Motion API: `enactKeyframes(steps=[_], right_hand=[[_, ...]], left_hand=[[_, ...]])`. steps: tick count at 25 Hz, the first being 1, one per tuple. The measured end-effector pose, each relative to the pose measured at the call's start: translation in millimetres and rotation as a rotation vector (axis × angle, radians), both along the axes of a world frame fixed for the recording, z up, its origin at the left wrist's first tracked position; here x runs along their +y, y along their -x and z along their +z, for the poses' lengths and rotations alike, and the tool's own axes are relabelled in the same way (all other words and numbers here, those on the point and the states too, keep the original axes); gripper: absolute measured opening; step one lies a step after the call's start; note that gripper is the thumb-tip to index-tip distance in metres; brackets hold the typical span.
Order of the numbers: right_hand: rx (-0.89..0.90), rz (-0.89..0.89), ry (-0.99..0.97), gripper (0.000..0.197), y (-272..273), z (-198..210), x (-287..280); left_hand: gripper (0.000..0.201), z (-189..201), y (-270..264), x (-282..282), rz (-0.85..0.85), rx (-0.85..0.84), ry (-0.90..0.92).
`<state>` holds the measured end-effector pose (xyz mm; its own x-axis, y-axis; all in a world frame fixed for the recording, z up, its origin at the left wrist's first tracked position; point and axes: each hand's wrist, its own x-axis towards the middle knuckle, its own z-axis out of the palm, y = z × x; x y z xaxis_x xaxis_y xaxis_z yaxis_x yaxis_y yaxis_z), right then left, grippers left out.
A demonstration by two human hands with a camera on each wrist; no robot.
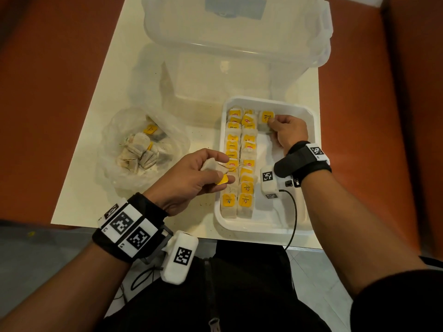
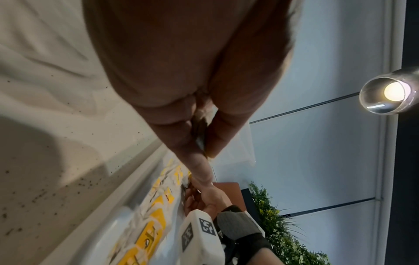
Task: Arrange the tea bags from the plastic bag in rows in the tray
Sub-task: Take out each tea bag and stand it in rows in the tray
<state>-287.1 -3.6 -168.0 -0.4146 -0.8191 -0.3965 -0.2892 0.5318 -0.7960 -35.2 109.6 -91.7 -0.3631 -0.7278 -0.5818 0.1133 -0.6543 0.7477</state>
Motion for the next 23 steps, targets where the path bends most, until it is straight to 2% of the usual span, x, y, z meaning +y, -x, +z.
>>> enactKeyframes(steps=[5, 12, 15, 20, 23], right_hand=[[0.054, 0.023, 0.005, 0.008, 0.5, -10.2, -4.3], [0.059, 0.027, 0.001, 0.008, 0.1, -9.1, -5.7], [0.068, 0.018, -0.002, 0.008, 2.2, -11.3, -6.0], [0.043, -0.025, 0.034, 0.008, 2.0, -7.7, -1.8], [0.026, -0.052, 0.036, 0.002, 1.2, -5.5, 1.6]], left_hand=[[0.028, 0.5, -2.7, -1.8, 0.006, 0.002, -0.022], [0.020, -1.6, -6.1, 0.5, -0.126, -0.116, 0.073], [0.018, -3.0, -6.5, -1.2, -0.073, -0.120, 0.071], [0.023, -3.3, -5.7, -1.6, 0.040, -0.033, 0.014], [0.019, -3.2, -4.0, -2.2, 0.088, -0.011, -0.008]])
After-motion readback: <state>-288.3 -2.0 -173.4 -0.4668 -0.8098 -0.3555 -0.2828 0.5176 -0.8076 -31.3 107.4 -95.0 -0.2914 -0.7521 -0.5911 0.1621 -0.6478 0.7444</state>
